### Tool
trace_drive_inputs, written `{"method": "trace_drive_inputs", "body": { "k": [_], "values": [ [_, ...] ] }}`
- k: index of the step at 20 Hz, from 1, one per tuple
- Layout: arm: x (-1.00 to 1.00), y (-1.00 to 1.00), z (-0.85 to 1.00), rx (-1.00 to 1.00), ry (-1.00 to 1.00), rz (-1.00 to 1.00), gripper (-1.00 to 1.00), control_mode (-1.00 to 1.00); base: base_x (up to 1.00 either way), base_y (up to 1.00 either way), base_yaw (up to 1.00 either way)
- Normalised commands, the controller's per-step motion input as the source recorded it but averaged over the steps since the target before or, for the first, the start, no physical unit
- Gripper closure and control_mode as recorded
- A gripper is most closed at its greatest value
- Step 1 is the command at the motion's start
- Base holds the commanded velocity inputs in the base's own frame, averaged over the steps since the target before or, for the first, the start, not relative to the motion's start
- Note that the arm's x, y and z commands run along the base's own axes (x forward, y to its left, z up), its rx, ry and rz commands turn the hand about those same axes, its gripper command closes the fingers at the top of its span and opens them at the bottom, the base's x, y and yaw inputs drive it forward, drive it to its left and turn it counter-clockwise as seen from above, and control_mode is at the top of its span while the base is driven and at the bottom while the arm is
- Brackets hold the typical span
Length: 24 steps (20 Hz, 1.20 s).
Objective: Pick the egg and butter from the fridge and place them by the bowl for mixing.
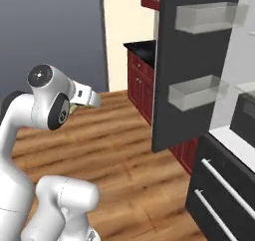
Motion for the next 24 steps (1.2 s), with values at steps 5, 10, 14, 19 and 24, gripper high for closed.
{"method": "trace_drive_inputs", "body": {
  "k": [5, 10, 14, 19, 24],
  "values": [
    [0.00, 0.00, 0.00, 0.00, 0.00, 0.00, 1.00, 1.00, 0.00, 0.01, 1.00],
    [0.00, 0.00, 0.00, 0.00, 0.00, 0.00, 1.00, 1.00, 0.03, 0.00, 0.99],
    [0.00, 0.00, 0.00, 0.00, 0.00, 0.00, 1.00, 1.00, 0.13, 0.00, 0.97],
    [0.00, 0.00, 0.00, 0.00, 0.00, 0.00, 1.00, 1.00, 0.23, 0.00, 0.91],
    [0.00, 0.00, 0.00, 0.00, 0.00, 0.00, 1.00, 1.00, 0.34, 0.00, 0.81]
  ]
}}
